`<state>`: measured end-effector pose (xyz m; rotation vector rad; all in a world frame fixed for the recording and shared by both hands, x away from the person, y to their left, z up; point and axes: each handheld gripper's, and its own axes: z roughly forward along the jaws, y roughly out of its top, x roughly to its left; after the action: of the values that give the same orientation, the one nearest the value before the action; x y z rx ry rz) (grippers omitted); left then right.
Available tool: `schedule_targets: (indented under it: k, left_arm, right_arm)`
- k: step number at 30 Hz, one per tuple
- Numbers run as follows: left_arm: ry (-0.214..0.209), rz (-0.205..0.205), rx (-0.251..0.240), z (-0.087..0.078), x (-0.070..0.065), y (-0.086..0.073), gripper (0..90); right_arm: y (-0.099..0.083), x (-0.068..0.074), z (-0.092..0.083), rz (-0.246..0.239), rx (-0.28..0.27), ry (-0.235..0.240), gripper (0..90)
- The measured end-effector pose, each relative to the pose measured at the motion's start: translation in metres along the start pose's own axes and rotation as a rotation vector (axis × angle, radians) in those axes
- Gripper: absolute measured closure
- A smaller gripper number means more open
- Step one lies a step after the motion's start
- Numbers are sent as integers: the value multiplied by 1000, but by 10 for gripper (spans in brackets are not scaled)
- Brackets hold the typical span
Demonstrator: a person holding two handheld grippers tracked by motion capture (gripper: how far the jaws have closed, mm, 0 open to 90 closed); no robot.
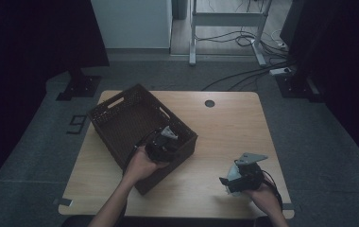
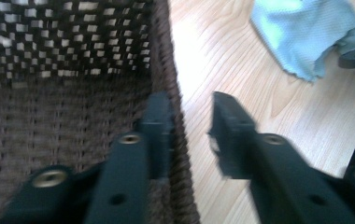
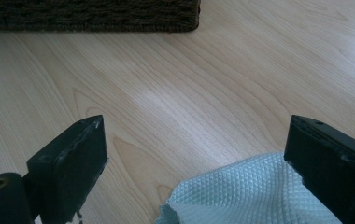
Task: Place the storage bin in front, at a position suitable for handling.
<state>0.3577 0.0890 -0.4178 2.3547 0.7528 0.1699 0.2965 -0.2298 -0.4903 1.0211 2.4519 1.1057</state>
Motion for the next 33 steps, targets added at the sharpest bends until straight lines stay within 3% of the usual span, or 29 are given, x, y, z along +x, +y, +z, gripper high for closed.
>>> schedule_targets:
  k: [3,7,13,18,22,27,33]
  left_arm:
    - [65,-18,-19,-11,4,2,466]
    - [136,-79,-61,-36,19,-2,338]
    - [259,-194,-76,-78,52,-28,184]
    - [342,-273,-73,-103,73,-56,172]
    - [416,-319,-61,-113,86,-77,187]
    - [438,-399,-59,-112,103,-99,202]
    - [450,-461,-45,-102,115,-118,211]
  right_arm:
    - [-1,-1,-2,8,-6,-3,59]
    - [-2,-2,-3,7,-9,-2,60]
    - [-2,-1,-1,4,-2,-5,60]
    - [-2,-2,-1,1,3,-6,60]
    - [-2,-1,0,1,6,-11,61]
    - [-3,-1,0,-1,6,-16,61]
    - [-3,-4,-5,-2,-2,-46,61]
